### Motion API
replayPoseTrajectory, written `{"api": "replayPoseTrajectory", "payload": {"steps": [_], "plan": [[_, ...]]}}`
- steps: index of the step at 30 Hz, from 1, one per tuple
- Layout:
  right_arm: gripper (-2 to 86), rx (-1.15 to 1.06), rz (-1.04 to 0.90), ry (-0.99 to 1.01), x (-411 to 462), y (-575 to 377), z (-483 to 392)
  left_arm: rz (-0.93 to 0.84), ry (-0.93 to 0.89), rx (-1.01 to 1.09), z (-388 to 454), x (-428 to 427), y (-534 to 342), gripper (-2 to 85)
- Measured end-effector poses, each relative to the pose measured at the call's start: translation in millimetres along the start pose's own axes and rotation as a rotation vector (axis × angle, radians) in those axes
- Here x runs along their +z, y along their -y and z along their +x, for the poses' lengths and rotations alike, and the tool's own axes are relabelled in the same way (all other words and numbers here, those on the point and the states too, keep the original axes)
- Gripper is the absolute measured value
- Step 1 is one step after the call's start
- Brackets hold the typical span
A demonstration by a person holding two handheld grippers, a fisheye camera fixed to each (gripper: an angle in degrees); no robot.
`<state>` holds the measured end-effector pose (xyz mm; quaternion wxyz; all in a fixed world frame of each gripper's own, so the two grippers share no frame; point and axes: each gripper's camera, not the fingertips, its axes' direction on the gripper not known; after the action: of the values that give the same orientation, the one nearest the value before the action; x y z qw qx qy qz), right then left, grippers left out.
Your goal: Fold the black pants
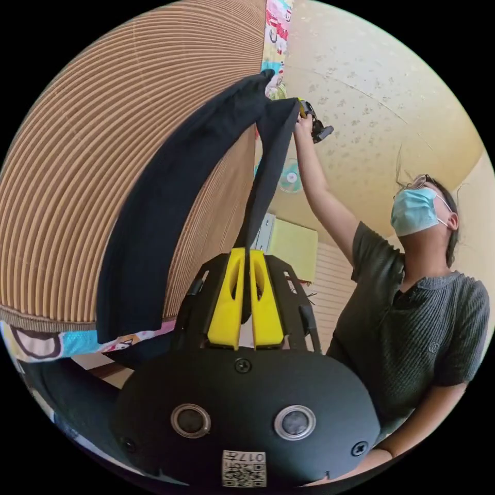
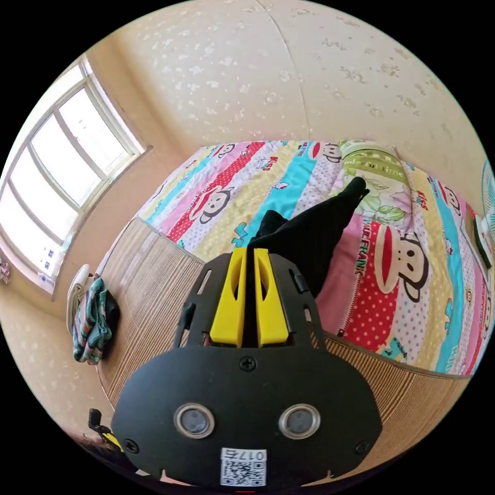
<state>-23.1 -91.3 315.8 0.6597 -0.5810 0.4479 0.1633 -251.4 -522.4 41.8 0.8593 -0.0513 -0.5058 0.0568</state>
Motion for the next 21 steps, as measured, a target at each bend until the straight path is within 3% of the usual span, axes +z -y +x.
{"api": "replayPoseTrajectory", "payload": {"steps": [2, 5, 11, 16, 18, 21], "plan": [[1.7, 0.044, -0.072, 0.075, 38.2, 1.7, -3.0, 0.018, 0.201, -0.053, -0.9, -16.0, 3.7, -0.8], [1.6, 0.081, -0.021, 0.14, 51.5, -29.6, -5.2, 0.001, 0.421, -0.061, 5.1, -22.7, 8.9, -0.7], [3.5, 0.008, -0.208, 0.233, 37.3, -191.4, -15.7, -0.146, 0.64, 0.065, 35.4, 3.4, 20.6, -0.8], [6.7, 0.213, -0.314, 0.288, -1.5, -340.6, -10.3, -0.31, 0.794, 0.086, 53.4, 26.4, 21.3, -0.8], [8.7, 0.347, -0.347, 0.31, -23.6, -396.0, -8.1, -0.369, 0.713, 0.058, 57.9, 29.8, 22.8, -0.8], [11.0, 0.432, -0.303, 0.449, -49.2, -437.6, -13.1, -0.36, 0.188, 0.173, 84.2, 20.8, 11.7, -0.9]]}}
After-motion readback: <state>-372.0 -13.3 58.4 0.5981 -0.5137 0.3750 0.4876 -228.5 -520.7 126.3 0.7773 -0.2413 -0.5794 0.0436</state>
